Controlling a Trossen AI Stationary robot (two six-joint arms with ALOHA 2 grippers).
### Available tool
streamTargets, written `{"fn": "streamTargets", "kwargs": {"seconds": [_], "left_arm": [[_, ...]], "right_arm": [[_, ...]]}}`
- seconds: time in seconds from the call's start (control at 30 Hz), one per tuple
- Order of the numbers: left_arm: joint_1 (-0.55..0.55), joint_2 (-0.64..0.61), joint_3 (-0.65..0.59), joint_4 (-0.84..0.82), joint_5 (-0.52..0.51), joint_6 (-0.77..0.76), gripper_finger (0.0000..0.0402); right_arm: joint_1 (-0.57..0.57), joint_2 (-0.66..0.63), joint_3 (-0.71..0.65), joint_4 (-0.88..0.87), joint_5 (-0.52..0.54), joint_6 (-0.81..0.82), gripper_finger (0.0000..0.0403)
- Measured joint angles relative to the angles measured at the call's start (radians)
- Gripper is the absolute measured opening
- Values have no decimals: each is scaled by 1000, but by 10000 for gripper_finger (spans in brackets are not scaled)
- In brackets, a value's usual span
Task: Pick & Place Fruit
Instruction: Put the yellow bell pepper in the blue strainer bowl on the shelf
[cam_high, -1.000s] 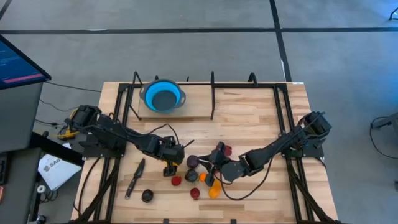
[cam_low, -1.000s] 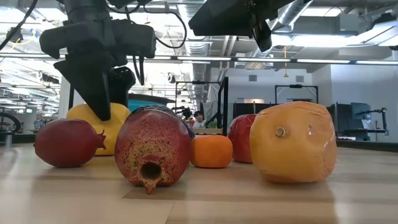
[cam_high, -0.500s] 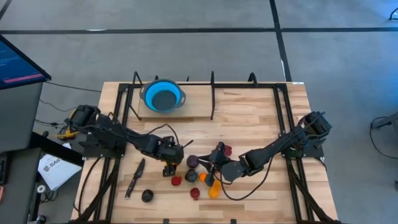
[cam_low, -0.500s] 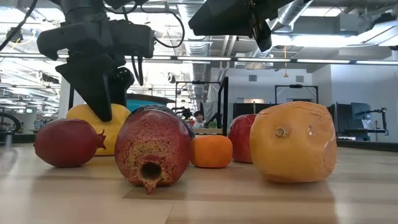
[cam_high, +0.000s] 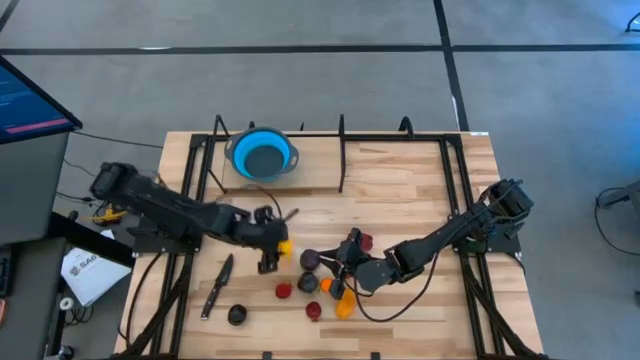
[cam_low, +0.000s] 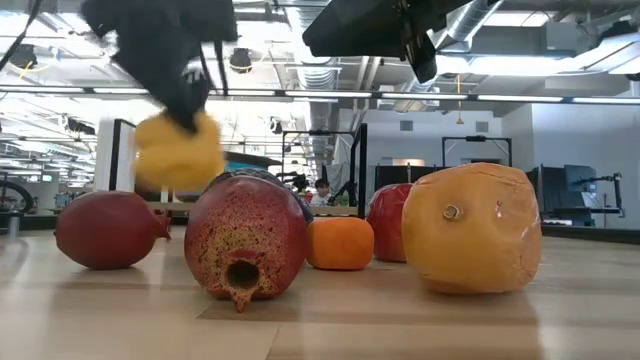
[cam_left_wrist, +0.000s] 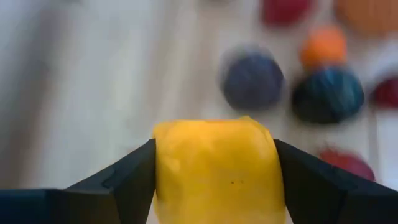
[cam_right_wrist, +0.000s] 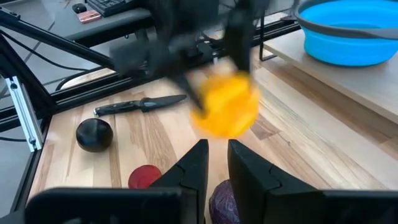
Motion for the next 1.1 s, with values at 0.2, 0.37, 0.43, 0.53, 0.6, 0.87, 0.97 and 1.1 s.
{"fn": "streamTargets", "kwargs": {"seconds": [0.2,0.37,0.43,0.53,0.6,0.87,0.97,1.1], "left_arm": [[49,-231,-25,162,-377,100,282],[255,-317,-142,473,-431,266,278],[358,-320,-195,576,-437,301,279],[496,-309,-273,718,-437,317,284],[565,-292,-315,800,-428,317,286],[702,-194,-437,969,-389,297,287],[720,-146,-450,1016,-386,296,288],[741,-78,-449,1046,-386,295,290]], "right_arm": [[0,0,0,4,0,-1,56],[-11,0,0,7,0,-2,56],[-11,0,0,14,0,-2,56],[-11,0,0,21,0,-2,56],[-10,0,0,23,0,-3,56],[-21,0,0,22,0,-6,56],[-24,0,0,23,-1,-7,56],[-23,0,0,26,-1,-7,56]]}}
